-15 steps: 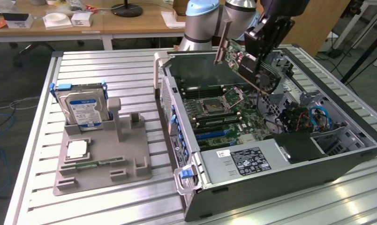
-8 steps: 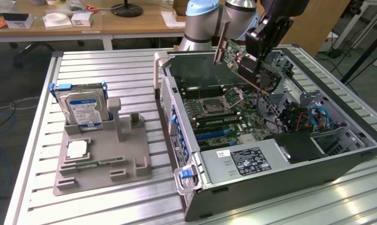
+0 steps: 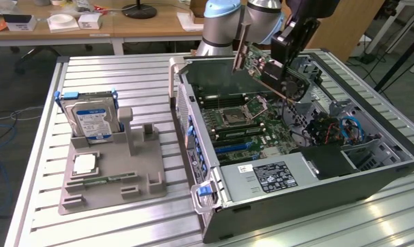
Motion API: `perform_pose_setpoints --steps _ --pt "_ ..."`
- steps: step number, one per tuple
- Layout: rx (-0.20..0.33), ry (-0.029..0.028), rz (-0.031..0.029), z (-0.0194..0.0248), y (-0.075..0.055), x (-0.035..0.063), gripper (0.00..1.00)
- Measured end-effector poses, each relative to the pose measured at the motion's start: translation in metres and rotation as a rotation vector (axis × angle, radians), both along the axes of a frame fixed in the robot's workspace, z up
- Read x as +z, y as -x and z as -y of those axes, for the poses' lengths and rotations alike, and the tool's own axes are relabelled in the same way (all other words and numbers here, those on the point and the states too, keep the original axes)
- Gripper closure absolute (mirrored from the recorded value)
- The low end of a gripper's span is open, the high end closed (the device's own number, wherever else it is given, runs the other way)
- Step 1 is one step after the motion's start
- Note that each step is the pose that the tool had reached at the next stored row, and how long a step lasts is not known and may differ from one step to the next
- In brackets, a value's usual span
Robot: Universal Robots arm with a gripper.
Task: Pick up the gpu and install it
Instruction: 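Insert the gpu into the slot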
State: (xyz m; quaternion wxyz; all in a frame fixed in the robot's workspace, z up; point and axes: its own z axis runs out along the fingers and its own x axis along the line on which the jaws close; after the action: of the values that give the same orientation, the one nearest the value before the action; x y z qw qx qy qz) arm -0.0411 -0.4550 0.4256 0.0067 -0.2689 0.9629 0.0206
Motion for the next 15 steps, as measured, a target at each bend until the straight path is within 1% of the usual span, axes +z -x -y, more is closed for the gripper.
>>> perform_pose_setpoints --steps 15 --pt "0.110 0.0000 0.0000 0.0000 0.0000 0.0000 0.74"
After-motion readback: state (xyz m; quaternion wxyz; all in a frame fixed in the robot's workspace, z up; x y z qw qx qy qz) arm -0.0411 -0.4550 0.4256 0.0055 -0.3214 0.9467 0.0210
